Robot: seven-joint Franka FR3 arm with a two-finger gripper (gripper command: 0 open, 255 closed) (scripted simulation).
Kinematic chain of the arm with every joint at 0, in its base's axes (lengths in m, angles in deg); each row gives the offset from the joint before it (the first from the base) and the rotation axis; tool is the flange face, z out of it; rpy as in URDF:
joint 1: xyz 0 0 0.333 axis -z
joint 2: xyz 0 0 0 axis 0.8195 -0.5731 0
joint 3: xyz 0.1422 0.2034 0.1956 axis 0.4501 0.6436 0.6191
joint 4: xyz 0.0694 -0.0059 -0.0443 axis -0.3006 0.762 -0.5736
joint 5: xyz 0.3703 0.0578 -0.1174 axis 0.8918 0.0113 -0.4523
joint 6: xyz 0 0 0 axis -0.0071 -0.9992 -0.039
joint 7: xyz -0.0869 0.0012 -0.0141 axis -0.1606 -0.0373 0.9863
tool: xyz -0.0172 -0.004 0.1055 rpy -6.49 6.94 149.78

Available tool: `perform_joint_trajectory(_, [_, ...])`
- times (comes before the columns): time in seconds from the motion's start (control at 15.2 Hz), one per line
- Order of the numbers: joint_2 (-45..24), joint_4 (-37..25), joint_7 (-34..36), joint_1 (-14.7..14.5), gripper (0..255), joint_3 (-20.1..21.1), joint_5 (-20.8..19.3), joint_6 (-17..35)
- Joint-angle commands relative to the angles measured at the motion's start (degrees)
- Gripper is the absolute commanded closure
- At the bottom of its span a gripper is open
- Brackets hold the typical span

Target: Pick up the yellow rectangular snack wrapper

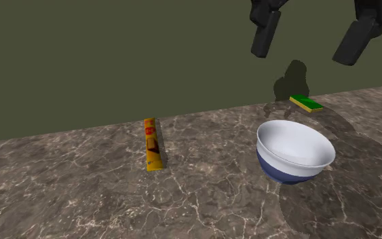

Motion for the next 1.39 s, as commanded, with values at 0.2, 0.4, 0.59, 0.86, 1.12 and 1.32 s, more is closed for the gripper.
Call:
perform_joint_trajectory(0.2, [-4.15,1.29,1.46,-0.85,0,2.23,1.18,5.59])
perform_joint_trajectory(0.4, [-9.00,1.85,2.91,-1.62,0,4.43,2.15,11.13])
perform_joint_trajectory(0.59, [-14.44,1.67,4.41,-2.28,0,6.57,2.81,16.52])
perform_joint_trajectory(0.86, [-22.46,0.28,6.58,-2.90,0,9.33,3.03,23.30])
perform_joint_trajectory(1.12, [-31.11,-2.38,9.15,-3.27,0,11.90,2.22,29.36])
perform_joint_trajectory(1.32, [-37.88,-5.17,11.47,-3.50,0,13.57,0.75,33.30])
